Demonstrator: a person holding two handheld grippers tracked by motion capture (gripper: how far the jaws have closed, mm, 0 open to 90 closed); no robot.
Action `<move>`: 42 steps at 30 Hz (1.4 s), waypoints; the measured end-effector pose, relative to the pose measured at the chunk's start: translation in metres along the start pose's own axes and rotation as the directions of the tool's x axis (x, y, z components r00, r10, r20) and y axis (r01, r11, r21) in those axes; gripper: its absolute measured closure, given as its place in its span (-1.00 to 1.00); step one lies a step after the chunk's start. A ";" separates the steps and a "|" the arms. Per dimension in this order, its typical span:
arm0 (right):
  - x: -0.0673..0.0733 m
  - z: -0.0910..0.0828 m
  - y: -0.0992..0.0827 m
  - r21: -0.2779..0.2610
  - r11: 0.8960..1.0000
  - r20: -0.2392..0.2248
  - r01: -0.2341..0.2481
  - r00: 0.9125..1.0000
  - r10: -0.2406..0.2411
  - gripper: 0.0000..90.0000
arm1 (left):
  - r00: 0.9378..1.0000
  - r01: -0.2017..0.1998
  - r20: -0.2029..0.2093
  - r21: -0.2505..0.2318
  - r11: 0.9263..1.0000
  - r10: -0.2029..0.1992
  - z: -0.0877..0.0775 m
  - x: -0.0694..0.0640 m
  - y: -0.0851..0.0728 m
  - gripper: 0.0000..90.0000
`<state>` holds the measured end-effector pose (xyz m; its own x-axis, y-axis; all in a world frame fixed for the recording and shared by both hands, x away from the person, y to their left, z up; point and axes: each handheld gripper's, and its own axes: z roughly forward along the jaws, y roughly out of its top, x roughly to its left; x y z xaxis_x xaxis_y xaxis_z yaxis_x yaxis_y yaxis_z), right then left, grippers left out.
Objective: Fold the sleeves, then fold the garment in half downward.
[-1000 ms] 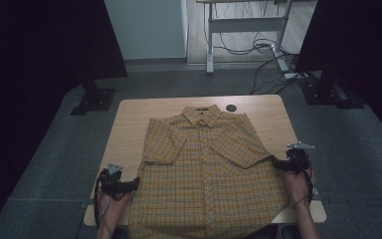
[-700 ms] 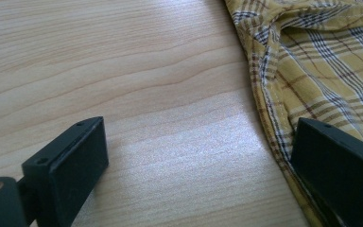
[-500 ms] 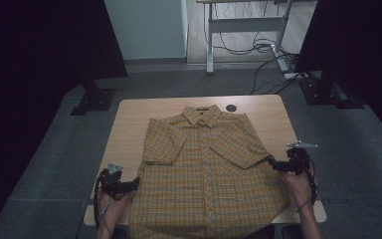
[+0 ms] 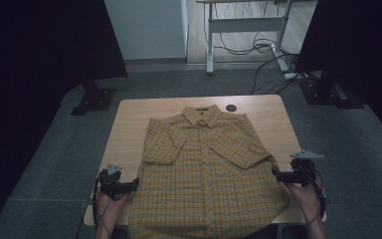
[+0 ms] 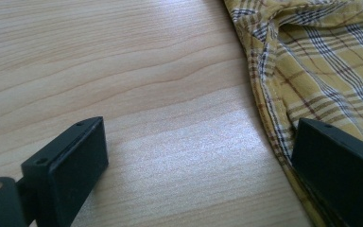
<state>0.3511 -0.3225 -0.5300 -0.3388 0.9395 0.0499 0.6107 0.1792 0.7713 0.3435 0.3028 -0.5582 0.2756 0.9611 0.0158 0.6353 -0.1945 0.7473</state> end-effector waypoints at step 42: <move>0.001 0.006 -0.053 0.032 0.999 0.044 0.000 0.999 -0.001 -0.94 | 0.999 -0.050 0.011 -0.004 0.999 0.050 -0.005 0.002 -0.002 -0.83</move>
<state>0.3227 -0.3292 -0.5750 -0.3075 0.9513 0.0207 0.6333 0.1884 0.7507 0.3393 0.3060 -0.5567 0.3150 0.9480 0.0462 0.6181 -0.2418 0.7480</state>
